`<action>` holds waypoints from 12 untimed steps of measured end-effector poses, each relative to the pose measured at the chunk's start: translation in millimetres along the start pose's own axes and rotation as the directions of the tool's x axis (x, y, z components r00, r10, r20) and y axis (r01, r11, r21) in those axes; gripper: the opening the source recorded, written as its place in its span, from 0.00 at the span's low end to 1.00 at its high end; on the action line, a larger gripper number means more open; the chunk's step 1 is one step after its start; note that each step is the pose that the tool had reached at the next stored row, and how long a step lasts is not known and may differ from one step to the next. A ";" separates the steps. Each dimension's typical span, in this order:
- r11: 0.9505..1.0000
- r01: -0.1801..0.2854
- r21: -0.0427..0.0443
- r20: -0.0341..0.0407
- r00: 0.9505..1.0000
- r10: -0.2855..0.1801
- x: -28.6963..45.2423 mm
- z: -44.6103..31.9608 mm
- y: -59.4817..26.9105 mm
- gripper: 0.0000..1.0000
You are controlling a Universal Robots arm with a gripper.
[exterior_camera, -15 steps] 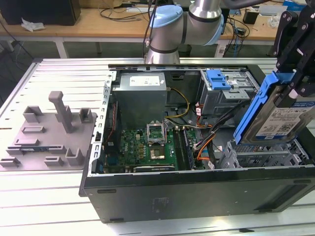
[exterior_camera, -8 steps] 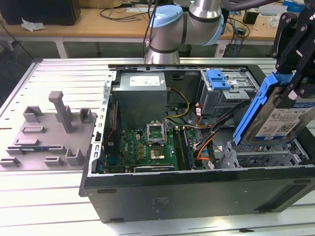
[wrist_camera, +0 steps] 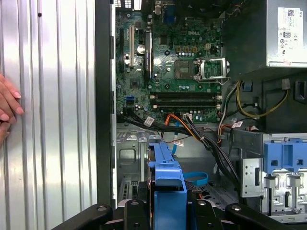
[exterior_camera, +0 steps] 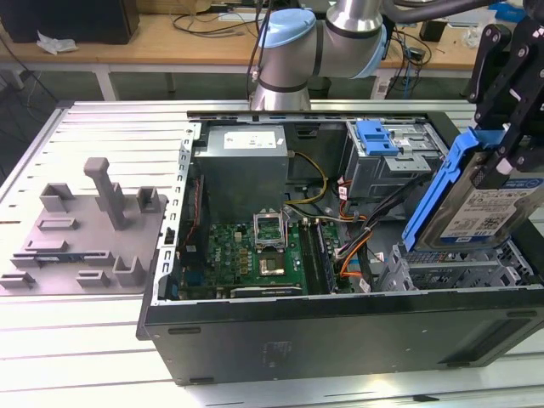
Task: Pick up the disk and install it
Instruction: 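Insert the disk into the insertion slot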
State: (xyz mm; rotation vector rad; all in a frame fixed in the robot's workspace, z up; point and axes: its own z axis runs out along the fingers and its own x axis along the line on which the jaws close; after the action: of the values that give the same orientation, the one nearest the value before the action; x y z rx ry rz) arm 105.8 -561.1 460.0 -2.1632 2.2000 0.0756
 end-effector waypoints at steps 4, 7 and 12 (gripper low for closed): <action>1.000 0.004 0.000 0.000 1.000 -0.004 0.1 1.0 -0.2 0.37; 1.000 0.005 0.000 0.000 1.000 -0.005 0.1 1.7 -0.6 0.37; 1.000 0.007 -0.001 0.000 1.000 -0.007 0.2 3.0 -0.7 0.37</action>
State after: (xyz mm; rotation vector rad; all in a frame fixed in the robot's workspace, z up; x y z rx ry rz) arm 106.6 -561.1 457.0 -2.1707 2.1928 0.0759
